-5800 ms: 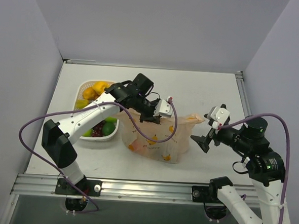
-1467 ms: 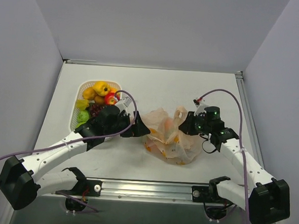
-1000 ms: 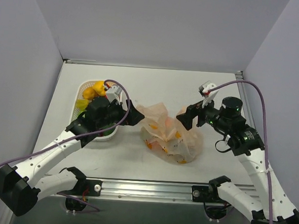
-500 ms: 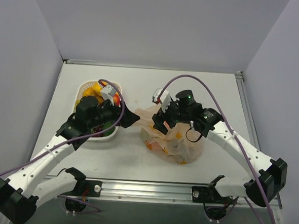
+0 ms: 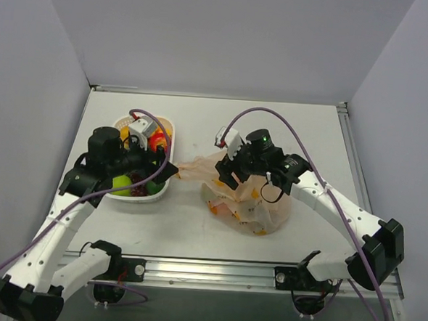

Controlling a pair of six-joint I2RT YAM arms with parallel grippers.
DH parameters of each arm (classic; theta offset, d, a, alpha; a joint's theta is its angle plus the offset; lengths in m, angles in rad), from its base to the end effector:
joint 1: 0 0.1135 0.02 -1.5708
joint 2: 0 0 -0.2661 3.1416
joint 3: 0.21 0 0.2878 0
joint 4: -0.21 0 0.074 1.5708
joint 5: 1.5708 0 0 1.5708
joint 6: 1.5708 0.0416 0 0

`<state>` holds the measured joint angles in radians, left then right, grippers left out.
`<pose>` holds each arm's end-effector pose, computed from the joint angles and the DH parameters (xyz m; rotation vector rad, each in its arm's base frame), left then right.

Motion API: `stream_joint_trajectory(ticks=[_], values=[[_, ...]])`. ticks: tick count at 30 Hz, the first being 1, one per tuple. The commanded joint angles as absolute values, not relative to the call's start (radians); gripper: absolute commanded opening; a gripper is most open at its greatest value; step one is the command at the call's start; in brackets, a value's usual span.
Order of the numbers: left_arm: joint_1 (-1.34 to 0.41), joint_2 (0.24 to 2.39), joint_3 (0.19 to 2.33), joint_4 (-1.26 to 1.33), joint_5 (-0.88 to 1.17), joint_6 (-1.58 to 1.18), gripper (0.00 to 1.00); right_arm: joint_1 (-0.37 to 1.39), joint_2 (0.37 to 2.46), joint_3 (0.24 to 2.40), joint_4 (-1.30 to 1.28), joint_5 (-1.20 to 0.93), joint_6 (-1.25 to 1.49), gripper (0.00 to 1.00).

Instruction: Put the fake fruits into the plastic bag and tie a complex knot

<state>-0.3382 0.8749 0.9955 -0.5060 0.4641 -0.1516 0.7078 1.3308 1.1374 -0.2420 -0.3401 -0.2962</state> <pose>0.2058 -0.0921 0.3693 0.4953 1.9306 -0.7727 0.2548 0.2363 0.3290 -1.1652 1.6634 0.6024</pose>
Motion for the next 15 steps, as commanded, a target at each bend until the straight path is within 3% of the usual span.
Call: stream_joint_trajectory(ticks=[1,5,9,10,15], values=[[-0.293,0.975,1.017,-0.62,0.515,-0.095,0.96,0.713,1.35,1.126,-0.222,-0.331,-0.282,0.65],[-0.267,1.029,0.983,-0.572,0.555,-0.144,0.97,0.713,1.358,1.123,-0.227,-0.327,-0.29,0.63],[-0.265,1.071,0.93,-0.454,0.543,-0.169,0.97,0.713,1.368,1.124,-0.23,-0.35,-0.29,0.4],[-0.265,1.078,0.924,-0.398,0.549,-0.166,0.97,0.713,1.367,1.126,-0.23,-0.356,-0.287,0.3],[-0.265,1.164,0.928,-0.344,0.679,-0.15,0.84,0.713,1.367,1.144,-0.253,-0.387,-0.284,0.13]])
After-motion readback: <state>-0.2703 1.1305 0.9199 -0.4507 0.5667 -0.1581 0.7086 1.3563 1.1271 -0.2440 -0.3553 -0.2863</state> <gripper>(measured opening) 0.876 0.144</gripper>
